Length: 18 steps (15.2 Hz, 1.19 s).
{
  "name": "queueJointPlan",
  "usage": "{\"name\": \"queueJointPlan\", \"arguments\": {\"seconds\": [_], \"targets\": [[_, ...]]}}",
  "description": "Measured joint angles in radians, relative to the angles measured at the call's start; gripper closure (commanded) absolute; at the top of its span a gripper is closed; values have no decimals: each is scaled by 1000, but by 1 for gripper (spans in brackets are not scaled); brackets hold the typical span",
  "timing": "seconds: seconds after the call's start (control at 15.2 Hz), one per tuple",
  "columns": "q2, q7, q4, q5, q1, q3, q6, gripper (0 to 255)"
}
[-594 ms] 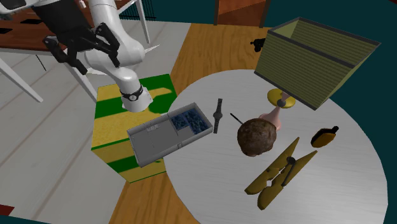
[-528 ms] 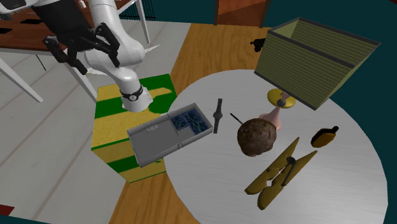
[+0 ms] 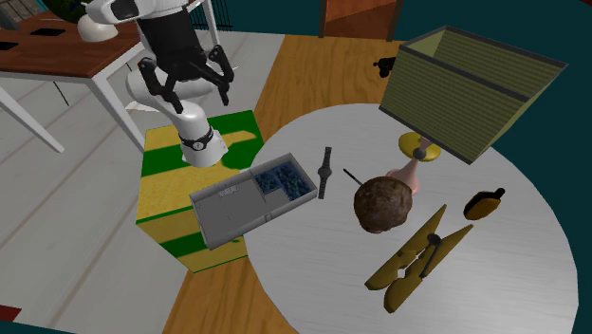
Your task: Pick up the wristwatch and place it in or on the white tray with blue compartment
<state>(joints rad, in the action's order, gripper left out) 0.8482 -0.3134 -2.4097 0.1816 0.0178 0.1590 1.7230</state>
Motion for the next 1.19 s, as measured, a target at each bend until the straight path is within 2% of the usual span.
{"name": "queueJointPlan", "arguments": {"seconds": [0.2, 0.66, 0.92, 1.19], "targets": [[19, -88, -44, 30, 16, 96, 71, 0], [-44, -297, -54, 64, 16, 336, 243, 0], [-120, -427, -28, 53, -23, 493, 347, 0], [-216, -572, 41, 2, -109, 672, 426, 0]]}}
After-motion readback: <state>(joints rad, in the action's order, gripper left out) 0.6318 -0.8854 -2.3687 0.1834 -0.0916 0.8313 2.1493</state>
